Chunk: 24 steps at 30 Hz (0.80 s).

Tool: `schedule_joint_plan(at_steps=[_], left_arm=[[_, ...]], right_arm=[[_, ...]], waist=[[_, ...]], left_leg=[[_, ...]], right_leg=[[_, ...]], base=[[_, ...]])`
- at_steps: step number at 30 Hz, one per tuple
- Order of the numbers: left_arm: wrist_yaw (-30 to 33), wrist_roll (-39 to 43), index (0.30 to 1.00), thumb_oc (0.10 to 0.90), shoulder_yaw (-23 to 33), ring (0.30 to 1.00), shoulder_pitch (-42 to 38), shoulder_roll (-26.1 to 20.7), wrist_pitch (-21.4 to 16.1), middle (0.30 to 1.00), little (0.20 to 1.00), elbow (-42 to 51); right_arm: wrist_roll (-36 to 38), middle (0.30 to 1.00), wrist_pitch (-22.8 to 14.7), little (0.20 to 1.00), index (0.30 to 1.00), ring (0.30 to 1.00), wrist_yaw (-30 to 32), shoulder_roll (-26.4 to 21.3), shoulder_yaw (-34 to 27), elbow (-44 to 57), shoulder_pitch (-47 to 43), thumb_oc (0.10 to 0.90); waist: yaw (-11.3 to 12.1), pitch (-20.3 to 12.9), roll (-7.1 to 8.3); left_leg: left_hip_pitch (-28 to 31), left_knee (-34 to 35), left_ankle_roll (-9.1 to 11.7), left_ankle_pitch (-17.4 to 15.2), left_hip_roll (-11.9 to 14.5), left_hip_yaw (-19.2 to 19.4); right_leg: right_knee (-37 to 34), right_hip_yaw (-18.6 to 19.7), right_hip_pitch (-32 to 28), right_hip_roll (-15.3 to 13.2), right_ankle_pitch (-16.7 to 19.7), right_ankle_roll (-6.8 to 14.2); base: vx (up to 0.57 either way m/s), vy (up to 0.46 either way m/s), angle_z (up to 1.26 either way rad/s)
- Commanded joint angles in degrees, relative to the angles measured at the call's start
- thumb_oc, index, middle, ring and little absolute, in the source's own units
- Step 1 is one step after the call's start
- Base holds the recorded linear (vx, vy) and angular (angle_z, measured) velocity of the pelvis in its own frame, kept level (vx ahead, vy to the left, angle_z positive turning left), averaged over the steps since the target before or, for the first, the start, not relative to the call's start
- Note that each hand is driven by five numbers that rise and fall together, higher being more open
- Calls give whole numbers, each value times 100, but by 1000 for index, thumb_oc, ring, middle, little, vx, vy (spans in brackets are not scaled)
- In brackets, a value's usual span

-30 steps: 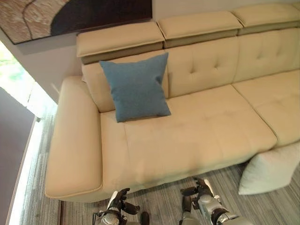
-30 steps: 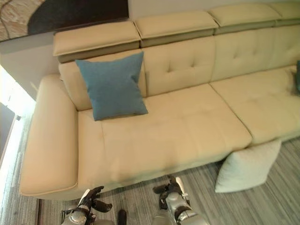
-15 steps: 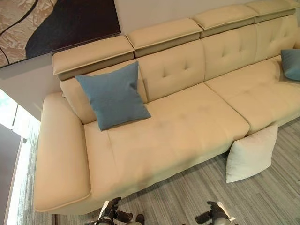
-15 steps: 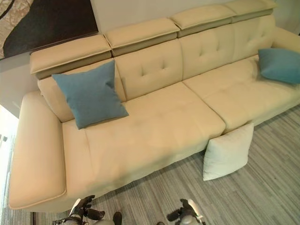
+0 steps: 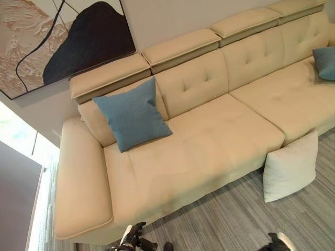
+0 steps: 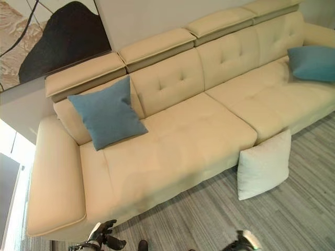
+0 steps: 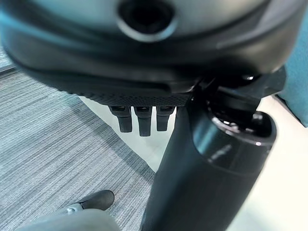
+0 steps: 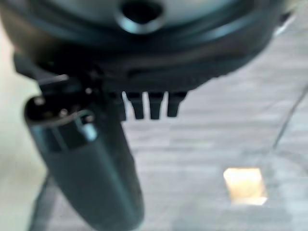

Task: Pick up all the scattered cushions and arrange them neatly on the sofa.

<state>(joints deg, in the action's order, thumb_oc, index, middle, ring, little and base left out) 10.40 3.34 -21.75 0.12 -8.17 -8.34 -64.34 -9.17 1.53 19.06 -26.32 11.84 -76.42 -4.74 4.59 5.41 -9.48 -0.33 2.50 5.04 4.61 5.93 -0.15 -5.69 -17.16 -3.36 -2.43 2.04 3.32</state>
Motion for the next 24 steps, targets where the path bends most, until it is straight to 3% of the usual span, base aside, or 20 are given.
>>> schedule_joint_plan(at_steps=[1,10,20,23,24], left_arm=[[14,135,900,800,68,900,-346,90,-185,900,900,-22],[31,234,900,800,115,900,-366,195,-115,900,900,-139],[-21,241,900,800,11,900,-439,152,-83,900,900,-119],[0,311,900,800,-12,900,-576,103,-114,900,900,-69],[8,379,900,800,-22,900,-640,77,-152,900,900,16]], right_arm=[[106,900,-117,900,900,900,190,593,94,-182,-409,800],[599,900,-277,900,900,900,21,1351,98,-129,143,800],[689,900,-352,900,900,900,-31,1291,138,96,18,800],[675,900,-340,900,900,900,-38,1245,250,164,-149,800],[596,900,-328,900,900,900,-57,1162,341,205,-265,800]], waist=[[-63,272,635],[-259,258,683],[-322,326,807],[-239,479,898],[-104,553,960]], left_leg=[[124,250,-251,-367,-580,-210],[247,250,-246,-433,-515,-162],[103,-97,-249,-585,-512,-165],[-205,-700,-210,-757,-645,-498],[-367,-1053,-181,-1009,-903,-1105]], right_leg=[[69,-65,-412,-156,-706,116],[69,-70,-501,-94,-757,65],[69,128,-425,-93,-733,34],[113,271,-296,-149,-660,18],[155,466,-71,-166,-565,42]], base=[[23,-48,1],[8,-10,0],[-3,3,0],[-151,15,-6],[-149,46,-27]])
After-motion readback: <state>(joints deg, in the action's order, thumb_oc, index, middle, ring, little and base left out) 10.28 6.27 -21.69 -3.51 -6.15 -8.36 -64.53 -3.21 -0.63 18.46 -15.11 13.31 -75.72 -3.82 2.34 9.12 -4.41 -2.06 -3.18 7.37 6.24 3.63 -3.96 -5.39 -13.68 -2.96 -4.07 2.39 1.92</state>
